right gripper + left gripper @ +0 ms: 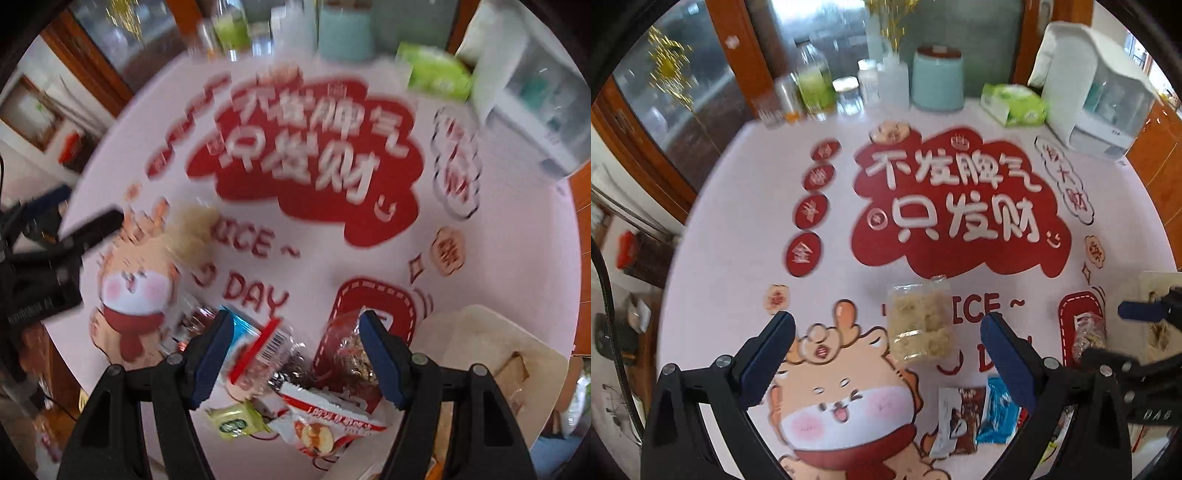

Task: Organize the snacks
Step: 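Grasp the clear cracker bag with the left tool while the right grasps a small snack, then carry both snacks over the white tray and release them inside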

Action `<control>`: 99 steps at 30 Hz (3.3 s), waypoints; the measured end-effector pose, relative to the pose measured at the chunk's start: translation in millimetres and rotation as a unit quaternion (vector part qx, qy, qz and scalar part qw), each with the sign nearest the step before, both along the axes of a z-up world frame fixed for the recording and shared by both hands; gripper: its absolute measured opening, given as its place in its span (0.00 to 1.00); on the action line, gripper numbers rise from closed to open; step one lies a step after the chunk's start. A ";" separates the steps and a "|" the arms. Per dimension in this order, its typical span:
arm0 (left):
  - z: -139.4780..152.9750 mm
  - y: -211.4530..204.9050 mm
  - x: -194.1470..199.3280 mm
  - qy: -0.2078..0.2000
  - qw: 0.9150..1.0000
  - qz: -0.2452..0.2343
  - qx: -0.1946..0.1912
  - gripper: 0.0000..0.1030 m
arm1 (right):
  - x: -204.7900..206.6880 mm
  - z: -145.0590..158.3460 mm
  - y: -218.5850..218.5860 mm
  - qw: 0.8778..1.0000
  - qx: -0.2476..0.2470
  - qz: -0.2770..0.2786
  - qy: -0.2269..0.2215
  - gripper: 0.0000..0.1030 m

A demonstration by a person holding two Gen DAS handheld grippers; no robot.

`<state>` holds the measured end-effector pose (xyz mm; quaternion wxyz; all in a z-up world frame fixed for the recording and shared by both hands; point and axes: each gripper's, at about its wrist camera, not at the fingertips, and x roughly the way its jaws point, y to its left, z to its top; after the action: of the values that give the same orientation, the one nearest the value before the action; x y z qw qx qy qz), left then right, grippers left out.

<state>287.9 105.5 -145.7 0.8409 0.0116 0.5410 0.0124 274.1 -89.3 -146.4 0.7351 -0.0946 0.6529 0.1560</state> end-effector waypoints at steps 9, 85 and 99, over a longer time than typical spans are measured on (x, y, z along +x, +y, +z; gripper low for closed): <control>-70.6 -5.1 33.9 0.067 0.998 -0.015 -0.007 0.97 | 17.3 -54.4 -2.4 0.994 -0.082 0.008 0.069 0.67; 125.2 -319.2 -182.3 -0.123 0.971 -0.202 -0.031 0.70 | -236.1 142.7 -240.8 0.950 0.078 -0.191 -0.236 0.23; 129.8 -301.8 -184.9 -0.137 0.975 -0.172 -0.029 0.93 | -241.6 145.6 -230.1 0.949 0.064 -0.165 -0.260 0.50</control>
<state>102.9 -196.3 -15.9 0.8966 0.0778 0.4105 -0.1465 32.5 -319.4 -0.8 0.8992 0.0241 0.4346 0.0439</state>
